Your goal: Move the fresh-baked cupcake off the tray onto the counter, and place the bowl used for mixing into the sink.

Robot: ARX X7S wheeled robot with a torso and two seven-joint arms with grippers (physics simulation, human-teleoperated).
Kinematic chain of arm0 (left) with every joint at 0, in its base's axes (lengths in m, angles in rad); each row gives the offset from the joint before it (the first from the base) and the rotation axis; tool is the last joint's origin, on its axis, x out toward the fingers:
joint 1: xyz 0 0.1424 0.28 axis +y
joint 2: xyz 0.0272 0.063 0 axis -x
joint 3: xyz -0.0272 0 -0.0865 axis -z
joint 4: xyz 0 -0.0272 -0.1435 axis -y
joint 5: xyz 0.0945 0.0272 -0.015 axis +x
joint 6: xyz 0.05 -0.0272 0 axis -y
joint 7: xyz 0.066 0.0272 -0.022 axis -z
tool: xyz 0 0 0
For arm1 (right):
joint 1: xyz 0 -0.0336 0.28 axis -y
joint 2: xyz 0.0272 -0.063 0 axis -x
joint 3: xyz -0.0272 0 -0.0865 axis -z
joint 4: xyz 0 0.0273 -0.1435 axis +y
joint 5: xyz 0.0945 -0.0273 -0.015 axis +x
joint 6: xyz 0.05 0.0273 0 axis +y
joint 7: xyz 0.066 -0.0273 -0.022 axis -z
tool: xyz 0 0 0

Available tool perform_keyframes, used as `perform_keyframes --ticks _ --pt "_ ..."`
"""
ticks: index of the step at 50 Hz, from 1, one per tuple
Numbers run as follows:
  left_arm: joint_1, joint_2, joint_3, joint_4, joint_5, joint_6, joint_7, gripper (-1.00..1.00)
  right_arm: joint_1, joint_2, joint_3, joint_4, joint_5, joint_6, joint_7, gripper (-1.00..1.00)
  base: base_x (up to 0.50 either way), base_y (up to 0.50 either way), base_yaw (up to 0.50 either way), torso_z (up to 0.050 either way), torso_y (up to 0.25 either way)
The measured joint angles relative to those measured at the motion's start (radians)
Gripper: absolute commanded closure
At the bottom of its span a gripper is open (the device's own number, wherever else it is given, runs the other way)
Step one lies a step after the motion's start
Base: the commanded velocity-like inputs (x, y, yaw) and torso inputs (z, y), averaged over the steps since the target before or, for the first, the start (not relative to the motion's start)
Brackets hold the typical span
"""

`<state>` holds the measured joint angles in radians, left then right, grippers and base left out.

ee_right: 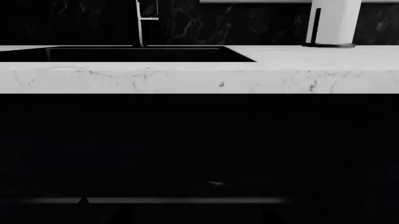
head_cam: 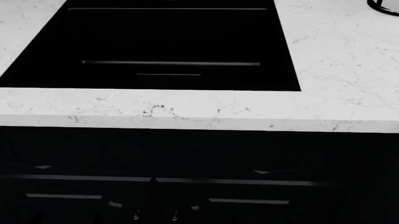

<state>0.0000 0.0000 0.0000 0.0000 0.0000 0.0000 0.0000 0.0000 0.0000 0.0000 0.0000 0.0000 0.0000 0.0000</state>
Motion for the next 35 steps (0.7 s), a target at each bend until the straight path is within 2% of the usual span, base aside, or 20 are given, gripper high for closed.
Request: perform_keyframes --ticks 11,24,35 --pt "-0.007 -0.018 0.024 0.004 -0.015 0.002 -0.018 -1.0 0.006 0.018 -0.025 -0.006 0.011 0.006 0.022 -1.0 0.0 0.0 0.0 0.003 0.0" --pt "0.006 -0.05 0.05 0.063 -0.047 -0.04 -0.053 -1.0 -0.002 0.048 -0.058 -0.063 0.024 0.047 0.066 -1.0 0.0 0.0 0.0 0.05 0.026" --pt "-0.055 -0.099 0.061 0.275 -0.058 -0.233 -0.071 -1.0 0.025 0.089 -0.084 -0.325 0.012 0.28 0.089 -1.0 0.0 0.0 0.0 0.05 0.026"
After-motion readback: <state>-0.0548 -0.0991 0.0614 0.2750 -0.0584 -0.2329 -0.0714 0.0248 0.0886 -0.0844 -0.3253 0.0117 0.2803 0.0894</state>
